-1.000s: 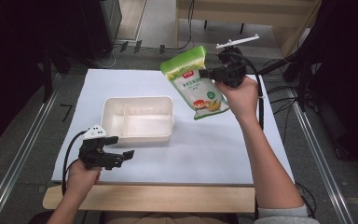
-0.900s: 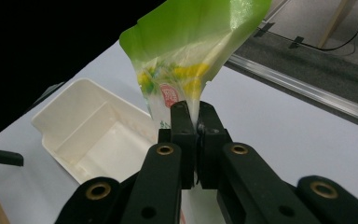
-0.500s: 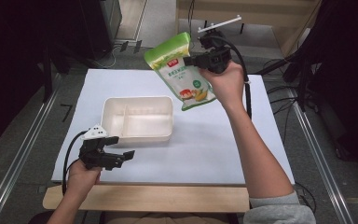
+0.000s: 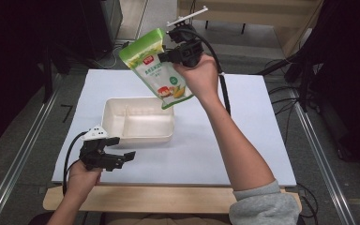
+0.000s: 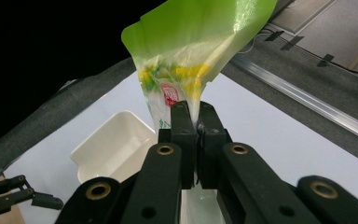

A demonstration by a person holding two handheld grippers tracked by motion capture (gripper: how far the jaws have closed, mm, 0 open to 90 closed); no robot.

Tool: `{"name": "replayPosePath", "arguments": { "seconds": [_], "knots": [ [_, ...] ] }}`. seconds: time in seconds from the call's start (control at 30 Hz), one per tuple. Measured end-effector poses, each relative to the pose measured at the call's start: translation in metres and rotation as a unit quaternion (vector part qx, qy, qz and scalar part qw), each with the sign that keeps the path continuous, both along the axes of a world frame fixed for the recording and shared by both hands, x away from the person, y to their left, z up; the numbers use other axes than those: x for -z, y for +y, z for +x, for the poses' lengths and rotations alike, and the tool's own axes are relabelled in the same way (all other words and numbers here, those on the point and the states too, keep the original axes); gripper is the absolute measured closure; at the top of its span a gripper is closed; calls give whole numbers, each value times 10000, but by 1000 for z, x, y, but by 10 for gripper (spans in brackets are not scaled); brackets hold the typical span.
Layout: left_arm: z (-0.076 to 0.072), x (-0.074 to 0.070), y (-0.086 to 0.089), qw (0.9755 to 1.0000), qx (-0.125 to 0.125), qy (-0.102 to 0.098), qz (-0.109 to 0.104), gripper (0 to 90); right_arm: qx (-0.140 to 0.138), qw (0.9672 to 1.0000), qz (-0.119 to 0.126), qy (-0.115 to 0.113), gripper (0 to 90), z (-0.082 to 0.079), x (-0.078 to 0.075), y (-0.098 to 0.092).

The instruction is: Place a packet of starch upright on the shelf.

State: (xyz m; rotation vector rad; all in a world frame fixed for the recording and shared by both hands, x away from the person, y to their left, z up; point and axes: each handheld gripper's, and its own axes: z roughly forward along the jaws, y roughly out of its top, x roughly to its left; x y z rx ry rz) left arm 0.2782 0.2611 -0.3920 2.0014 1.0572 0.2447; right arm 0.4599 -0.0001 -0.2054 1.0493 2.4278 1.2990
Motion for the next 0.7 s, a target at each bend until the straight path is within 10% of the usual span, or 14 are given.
{"name": "replayPosePath", "arguments": {
  "seconds": [0.4,0.7],
  "knots": [
    [0,0,0,10000,27,14,-47,146,-245,9994,12,263,893,7,27,59],
    [0,0,1,10000,44,25,-61,146,-375,9968,168,687,894,14,82,89]
  ]
}}
